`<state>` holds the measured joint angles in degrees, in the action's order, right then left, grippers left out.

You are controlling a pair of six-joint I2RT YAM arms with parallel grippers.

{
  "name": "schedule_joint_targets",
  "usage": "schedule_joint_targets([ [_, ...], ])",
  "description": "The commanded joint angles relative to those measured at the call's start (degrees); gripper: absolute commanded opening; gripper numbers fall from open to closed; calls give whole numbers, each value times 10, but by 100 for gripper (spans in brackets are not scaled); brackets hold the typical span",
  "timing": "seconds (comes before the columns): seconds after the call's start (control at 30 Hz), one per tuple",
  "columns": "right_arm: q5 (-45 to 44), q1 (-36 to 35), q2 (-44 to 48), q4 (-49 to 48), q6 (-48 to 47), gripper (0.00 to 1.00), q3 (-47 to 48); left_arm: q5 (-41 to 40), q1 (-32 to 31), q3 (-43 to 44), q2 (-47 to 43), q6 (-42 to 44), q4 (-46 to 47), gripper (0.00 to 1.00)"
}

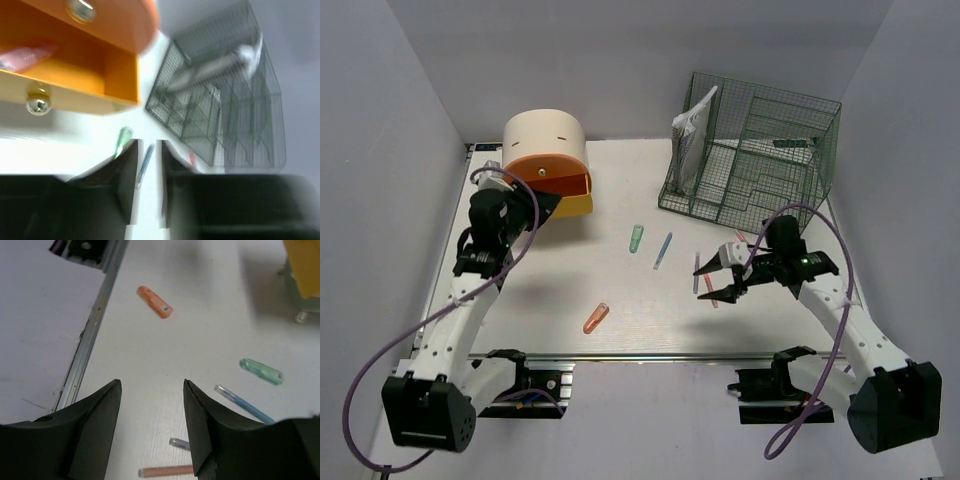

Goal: Organize the desk

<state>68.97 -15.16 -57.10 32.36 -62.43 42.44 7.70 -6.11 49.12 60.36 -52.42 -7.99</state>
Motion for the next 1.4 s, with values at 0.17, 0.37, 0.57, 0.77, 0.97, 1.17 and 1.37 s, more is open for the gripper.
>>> schedule_joint_targets([
  [0.17, -89, -129, -82, 33, -114, 70, 27, 241, -14, -25, 21, 273, -70, 69],
  [0.37, -208, -165, -166, -59, -5, 76, 80, 203, -45, -16, 20, 336, -154, 71],
  [0.57, -330, -196, -328, 21, -96, 64, 275, 155, -65, -25, -8, 394, -198, 72],
  [0.77, -439, -217, -480, 100, -226, 58, 449, 125, -65, -84, -82, 424, -149, 71],
  [0.97, -503, -225, -571, 107, -355, 57, 510, 106, -65, -90, -125, 439, -134, 72],
  [1.17, -513, -227, -617, 66, -386, 57, 534, 95, -65, -88, -107, 453, -123, 73],
  [1.37, -545, -241, -654, 52, -418, 57, 566, 96, -65, -77, -91, 453, -140, 73],
])
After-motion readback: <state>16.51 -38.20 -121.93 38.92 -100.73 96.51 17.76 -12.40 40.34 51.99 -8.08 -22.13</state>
